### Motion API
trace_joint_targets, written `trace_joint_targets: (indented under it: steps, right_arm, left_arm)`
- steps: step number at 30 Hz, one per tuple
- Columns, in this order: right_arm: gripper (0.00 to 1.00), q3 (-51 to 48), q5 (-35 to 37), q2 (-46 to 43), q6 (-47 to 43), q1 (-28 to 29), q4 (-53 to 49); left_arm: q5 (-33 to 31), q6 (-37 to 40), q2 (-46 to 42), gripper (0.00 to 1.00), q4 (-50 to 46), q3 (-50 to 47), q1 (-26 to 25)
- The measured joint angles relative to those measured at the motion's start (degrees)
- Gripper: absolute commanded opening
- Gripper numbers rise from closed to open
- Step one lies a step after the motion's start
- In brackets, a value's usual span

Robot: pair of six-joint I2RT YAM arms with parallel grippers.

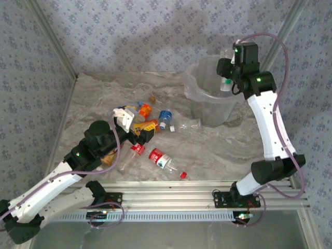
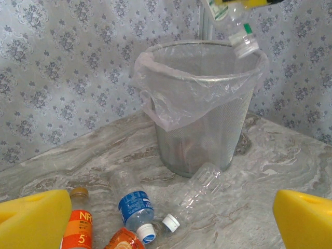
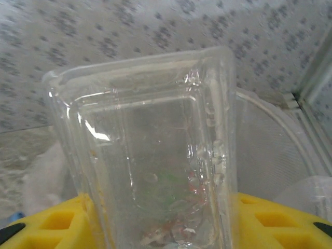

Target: Put the plastic bottles in the bin

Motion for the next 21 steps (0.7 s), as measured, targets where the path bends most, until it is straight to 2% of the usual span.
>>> trace_joint_targets:
  steps: [8,14,21]
  right_arm:
    - [0.52,3.0,0.9,8.0,4.4,-3.8,-4.2]
    - [0.48,3.1,1.4,10.8,10.0,-5.2,-6.3]
    - [0.45,-0.5,1.3,11.0,16.7,-5.2,-6.6]
  left_arm:
    - [1.4,0.3,0.7,1.00,0.0,0.0,0.0]
    - [6.1,1.7,5.3,1.00,-2.7,0.5,0.0]
    - [12.5,3.3,12.3,1.00,-8.4,6.4,0.0]
